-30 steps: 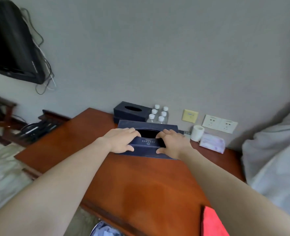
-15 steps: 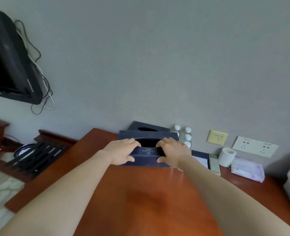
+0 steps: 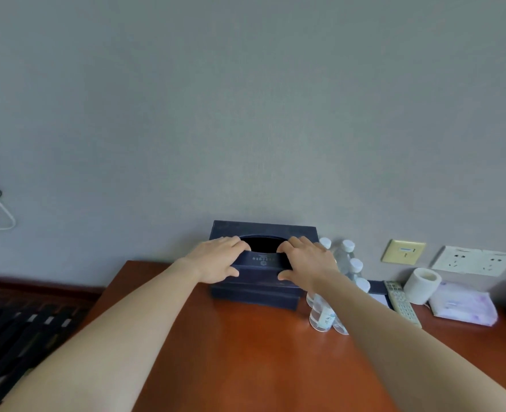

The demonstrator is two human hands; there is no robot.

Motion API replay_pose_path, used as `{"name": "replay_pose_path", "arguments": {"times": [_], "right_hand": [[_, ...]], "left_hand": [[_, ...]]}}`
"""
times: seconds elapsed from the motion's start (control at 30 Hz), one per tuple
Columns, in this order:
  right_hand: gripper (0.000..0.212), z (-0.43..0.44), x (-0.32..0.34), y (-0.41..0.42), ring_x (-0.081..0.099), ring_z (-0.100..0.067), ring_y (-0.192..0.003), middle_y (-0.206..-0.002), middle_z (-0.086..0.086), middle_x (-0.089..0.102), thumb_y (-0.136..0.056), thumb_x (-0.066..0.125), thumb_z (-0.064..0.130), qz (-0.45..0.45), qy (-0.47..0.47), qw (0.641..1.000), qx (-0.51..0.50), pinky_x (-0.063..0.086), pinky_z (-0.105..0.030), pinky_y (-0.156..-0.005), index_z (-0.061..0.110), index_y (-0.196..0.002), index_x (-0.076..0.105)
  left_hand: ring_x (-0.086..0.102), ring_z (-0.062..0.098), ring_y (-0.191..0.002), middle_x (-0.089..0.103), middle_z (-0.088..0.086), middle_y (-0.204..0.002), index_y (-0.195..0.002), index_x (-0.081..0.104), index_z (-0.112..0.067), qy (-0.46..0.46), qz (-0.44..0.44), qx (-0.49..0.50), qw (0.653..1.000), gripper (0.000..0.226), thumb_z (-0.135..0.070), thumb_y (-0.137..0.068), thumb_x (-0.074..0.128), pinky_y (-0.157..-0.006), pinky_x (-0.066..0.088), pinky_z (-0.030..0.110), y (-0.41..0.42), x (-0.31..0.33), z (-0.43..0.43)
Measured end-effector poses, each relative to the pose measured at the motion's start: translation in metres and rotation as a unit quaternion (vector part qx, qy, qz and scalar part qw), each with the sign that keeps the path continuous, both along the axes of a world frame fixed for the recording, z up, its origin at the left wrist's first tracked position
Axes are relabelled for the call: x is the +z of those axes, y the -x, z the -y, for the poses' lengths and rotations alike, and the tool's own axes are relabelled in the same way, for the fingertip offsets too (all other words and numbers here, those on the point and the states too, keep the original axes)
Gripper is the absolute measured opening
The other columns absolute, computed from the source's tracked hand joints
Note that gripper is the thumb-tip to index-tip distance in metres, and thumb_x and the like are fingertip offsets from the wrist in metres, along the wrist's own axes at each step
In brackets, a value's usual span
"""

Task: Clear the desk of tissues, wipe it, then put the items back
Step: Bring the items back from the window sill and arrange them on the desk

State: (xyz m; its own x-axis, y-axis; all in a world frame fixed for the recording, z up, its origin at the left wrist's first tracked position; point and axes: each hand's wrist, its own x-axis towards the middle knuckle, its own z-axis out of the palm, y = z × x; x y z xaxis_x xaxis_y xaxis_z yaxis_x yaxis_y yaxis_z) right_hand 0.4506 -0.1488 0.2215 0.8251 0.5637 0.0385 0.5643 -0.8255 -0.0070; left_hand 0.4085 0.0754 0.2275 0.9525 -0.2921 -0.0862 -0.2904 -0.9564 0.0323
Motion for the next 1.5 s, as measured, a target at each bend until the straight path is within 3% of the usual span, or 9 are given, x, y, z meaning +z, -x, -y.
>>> {"name": "replay_pose_path", "arguments": {"times": [0.2,0.33,0.47,0.57,0.67,0.77,0.87,1.1,1.5], "right_hand": [[0.056,-0.019,-0.030,-0.041,0.043,-0.020,-0.124,-0.129,0.003,0.049,-0.088,0.064,0.046,-0.036,0.027,0.998,-0.047,0.039,-0.037,-0.099,0.025,-0.135,0.044],[0.057,-0.024,-0.039,-0.054,0.042,-0.020,-0.125,-0.129,0.003,0.048,-0.086,0.065,0.048,-0.030,0.026,0.998,-0.052,0.038,-0.037,-0.100,0.025,-0.135,0.045],[0.058,-0.024,-0.037,-0.057,0.044,-0.021,-0.125,-0.130,0.002,0.050,-0.087,0.065,0.048,-0.029,0.034,0.997,-0.055,0.040,-0.038,-0.097,0.026,-0.137,0.043],[0.060,-0.025,-0.037,-0.052,0.042,-0.022,-0.128,-0.136,0.001,0.048,-0.090,0.064,0.040,-0.040,0.032,0.997,-0.059,0.040,-0.038,-0.099,0.026,-0.141,0.038],[0.076,-0.021,-0.023,-0.045,0.037,-0.024,-0.136,-0.149,0.000,0.039,-0.088,0.068,0.034,-0.065,0.016,0.996,-0.062,0.041,-0.040,-0.101,0.024,-0.150,0.025],[0.080,-0.009,-0.003,-0.031,0.037,-0.023,-0.137,-0.150,-0.001,0.039,-0.088,0.069,0.036,-0.067,0.006,0.995,-0.070,0.043,-0.040,-0.101,0.023,-0.151,0.023],[0.079,0.009,0.014,-0.008,0.040,-0.024,-0.135,-0.150,-0.001,0.040,-0.087,0.069,0.038,-0.058,-0.001,0.996,-0.073,0.044,-0.039,-0.099,0.024,-0.151,0.024],[0.079,0.079,0.050,0.054,0.033,-0.024,-0.141,-0.155,0.001,0.035,-0.088,0.065,0.048,-0.018,-0.012,0.996,-0.091,0.027,-0.042,-0.114,0.024,-0.151,0.025],[0.081,0.289,0.064,0.137,0.031,-0.021,-0.141,-0.153,0.004,0.036,-0.085,0.064,0.054,-0.001,0.018,0.987,-0.160,0.025,-0.040,-0.115,0.025,-0.150,0.026]], "left_hand": [[0.037,0.015,-0.137,0.038,-0.010,-0.147,-0.147,0.031,-0.027,0.011,-0.041,-0.027,0.999,0.058,-0.033,-0.097,0.059,-0.103,0.042,0.036,-0.058,-0.037,-0.017],[0.029,0.019,-0.143,0.034,-0.010,-0.151,-0.148,0.030,-0.029,0.034,-0.056,-0.038,0.997,0.057,-0.036,-0.098,0.056,-0.112,0.035,0.041,-0.073,-0.050,-0.028],[0.030,0.016,-0.141,0.033,-0.010,-0.151,-0.149,0.027,-0.030,0.026,-0.062,-0.040,0.997,0.059,-0.037,-0.098,0.056,-0.104,0.041,0.039,-0.076,-0.045,-0.030],[0.016,0.024,-0.150,0.016,-0.003,-0.163,-0.154,0.020,-0.024,0.006,-0.068,-0.025,0.997,0.063,-0.028,-0.101,0.053,-0.119,0.020,0.041,-0.067,-0.042,-0.021],[-0.007,0.016,-0.152,-0.002,0.000,-0.166,-0.158,0.000,-0.019,0.001,-0.079,-0.010,0.997,0.085,-0.031,-0.097,0.059,-0.123,0.000,0.045,-0.060,-0.035,-0.024],[-0.013,0.016,-0.151,-0.009,-0.001,-0.165,-0.157,-0.011,-0.019,-0.005,-0.085,-0.004,0.996,0.102,-0.047,-0.092,0.062,-0.123,-0.007,0.045,-0.046,-0.019,-0.025],[-0.013,0.017,-0.151,-0.011,-0.001,-0.165,-0.157,-0.010,-0.020,-0.038,-0.074,-0.011,0.997,0.099,-0.054,-0.093,0.057,-0.122,-0.011,0.044,-0.023,0.002,-0.014],[-0.014,0.014,-0.151,-0.007,-0.003,-0.165,-0.157,-0.004,-0.021,-0.065,-0.060,-0.016,0.996,0.088,-0.055,-0.096,0.049,-0.119,-0.016,0.050,0.035,0.047,0.051],[-0.015,0.010,-0.150,-0.008,-0.007,-0.165,-0.158,-0.004,-0.021,-0.021,-0.045,-0.075,0.996,0.088,-0.060,-0.096,0.045,-0.118,-0.019,0.048,0.091,0.063,0.250]]}}
